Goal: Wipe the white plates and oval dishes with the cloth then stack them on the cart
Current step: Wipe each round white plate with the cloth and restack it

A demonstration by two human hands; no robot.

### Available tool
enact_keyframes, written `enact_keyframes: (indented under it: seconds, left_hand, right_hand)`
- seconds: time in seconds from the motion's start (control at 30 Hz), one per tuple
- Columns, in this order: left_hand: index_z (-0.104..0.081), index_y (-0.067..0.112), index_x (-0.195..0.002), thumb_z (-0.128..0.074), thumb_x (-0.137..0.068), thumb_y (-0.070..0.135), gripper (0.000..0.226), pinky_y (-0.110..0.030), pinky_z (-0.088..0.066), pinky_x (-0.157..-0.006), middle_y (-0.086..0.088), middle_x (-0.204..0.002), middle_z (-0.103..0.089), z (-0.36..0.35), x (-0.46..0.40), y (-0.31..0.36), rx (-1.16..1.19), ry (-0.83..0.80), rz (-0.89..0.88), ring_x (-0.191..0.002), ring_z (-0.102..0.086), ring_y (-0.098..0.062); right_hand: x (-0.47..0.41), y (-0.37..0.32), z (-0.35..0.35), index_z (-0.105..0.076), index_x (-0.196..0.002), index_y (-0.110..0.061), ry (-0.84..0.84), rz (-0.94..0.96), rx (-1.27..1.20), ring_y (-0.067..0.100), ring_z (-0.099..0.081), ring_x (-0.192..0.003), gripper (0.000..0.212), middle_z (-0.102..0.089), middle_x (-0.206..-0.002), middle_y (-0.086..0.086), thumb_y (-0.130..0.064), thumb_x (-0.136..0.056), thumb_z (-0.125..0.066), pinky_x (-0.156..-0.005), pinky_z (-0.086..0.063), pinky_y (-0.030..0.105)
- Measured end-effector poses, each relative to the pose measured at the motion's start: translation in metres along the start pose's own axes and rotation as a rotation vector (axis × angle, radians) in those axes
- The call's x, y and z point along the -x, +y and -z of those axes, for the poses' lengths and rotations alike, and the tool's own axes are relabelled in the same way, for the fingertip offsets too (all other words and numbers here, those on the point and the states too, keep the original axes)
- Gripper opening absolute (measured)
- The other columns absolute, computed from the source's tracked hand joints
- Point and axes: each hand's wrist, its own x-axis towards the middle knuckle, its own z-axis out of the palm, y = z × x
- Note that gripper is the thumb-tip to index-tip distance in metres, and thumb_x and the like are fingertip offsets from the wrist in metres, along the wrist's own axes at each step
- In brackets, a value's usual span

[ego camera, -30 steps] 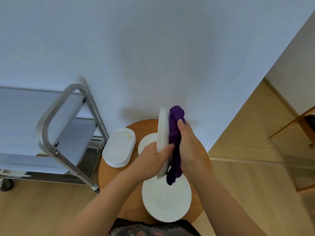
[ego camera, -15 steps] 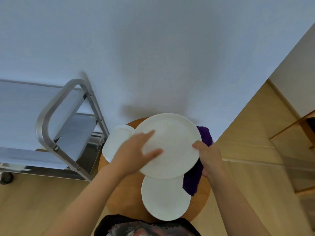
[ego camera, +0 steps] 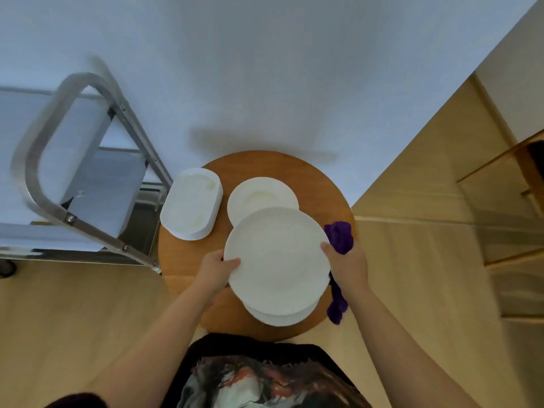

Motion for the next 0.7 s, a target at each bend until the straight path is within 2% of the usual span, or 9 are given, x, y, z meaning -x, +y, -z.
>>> enact_keyframes:
  seconds: [0.03, 0.1, 0.27, 0.37, 0.43, 0.57, 0.63, 0.7]
  left_hand:
    - [-0.062, 0.014, -0.101, -0.056, -0.093, 0.009, 0.011, -0.039, -0.056, -0.074, -0.003, -0.097, -0.067, -0.005, -0.002, -0.01, -0.005, 0.008, 0.015, -0.09, -0.064, -0.023]
    - [-0.06, 0.014, -0.099, -0.054, -0.094, 0.008, 0.011, -0.044, -0.054, -0.082, -0.004, -0.096, -0.065, -0.012, -0.005, -0.026, -0.016, 0.023, 0.039, -0.092, -0.062, -0.026]
    - [-0.059, 0.021, -0.088, -0.051, -0.095, 0.01, 0.015, -0.038, -0.052, -0.074, 0.001, -0.089, -0.063, -0.024, -0.018, -0.051, -0.101, 0.055, 0.055, -0.084, -0.06, -0.019]
    - [-0.061, 0.015, -0.094, -0.051, -0.094, 0.009, 0.012, -0.032, -0.05, -0.064, 0.001, -0.086, -0.063, -0.031, -0.025, -0.063, -0.172, 0.063, 0.037, -0.08, -0.059, -0.017]
    - [-0.062, 0.012, -0.095, -0.052, -0.093, 0.009, 0.011, -0.031, -0.05, -0.061, -0.004, -0.087, -0.064, -0.036, -0.03, -0.07, -0.227, 0.072, 0.028, -0.081, -0.06, -0.021]
    - [-0.063, 0.004, -0.106, -0.052, -0.094, 0.011, 0.018, -0.038, -0.053, -0.074, -0.01, -0.096, -0.064, -0.042, -0.038, -0.079, -0.316, 0.091, 0.043, -0.089, -0.061, -0.027]
    - [-0.058, 0.002, -0.115, -0.05, -0.096, 0.017, 0.025, -0.03, -0.046, -0.066, -0.007, -0.099, -0.061, -0.043, -0.041, -0.081, -0.497, 0.112, 0.008, -0.086, -0.056, -0.021]
    - [-0.053, 0.003, -0.12, -0.047, -0.098, 0.025, 0.031, -0.026, -0.042, -0.064, -0.009, -0.104, -0.061, -0.039, -0.044, -0.081, -0.678, 0.101, -0.057, -0.085, -0.052, -0.018]
  right_hand:
    - [0.002, 0.006, 0.0, -0.054, -0.077, -0.032, 0.018, -0.011, -0.003, 0.002, -0.059, -0.068, 0.017, -0.062, -0.074, -0.012, -0.025, -0.081, -0.069, -0.052, -0.042, 0.016]
    - [0.005, 0.021, 0.001, -0.054, -0.077, -0.031, 0.062, -0.033, 0.007, 0.005, -0.057, -0.067, 0.016, -0.06, -0.073, -0.012, -0.023, -0.083, -0.066, -0.054, -0.04, 0.019]
    - [0.011, 0.043, 0.005, -0.056, -0.085, -0.027, 0.224, -0.032, 0.021, 0.014, -0.058, -0.073, 0.013, -0.06, -0.077, -0.007, -0.015, -0.085, -0.062, -0.066, -0.043, 0.027]
    - [0.015, 0.049, 0.002, -0.054, -0.081, -0.03, 0.181, -0.021, 0.019, 0.012, -0.057, -0.072, 0.02, -0.06, -0.076, -0.008, -0.013, -0.084, -0.062, -0.067, -0.048, 0.03]
    - [0.017, 0.052, -0.002, -0.055, -0.087, -0.03, 0.152, -0.034, 0.01, 0.01, -0.058, -0.076, 0.018, -0.061, -0.08, -0.008, -0.013, -0.084, -0.062, -0.069, -0.047, 0.028]
    - [0.019, 0.059, -0.01, -0.06, -0.102, -0.017, 0.122, -0.081, -0.001, 0.016, -0.061, -0.083, 0.018, -0.064, -0.087, -0.002, -0.015, -0.084, -0.063, -0.074, -0.052, 0.032]
    - [0.019, 0.061, -0.014, -0.061, -0.106, -0.014, 0.098, -0.08, 0.007, 0.017, -0.06, -0.082, 0.022, -0.064, -0.088, -0.001, -0.015, -0.084, -0.063, -0.073, -0.051, 0.031]
    - [0.019, 0.062, -0.016, -0.06, -0.103, -0.018, 0.078, -0.061, 0.011, 0.012, -0.059, -0.078, 0.019, -0.062, -0.083, -0.006, -0.015, -0.084, -0.063, -0.067, -0.047, 0.023]
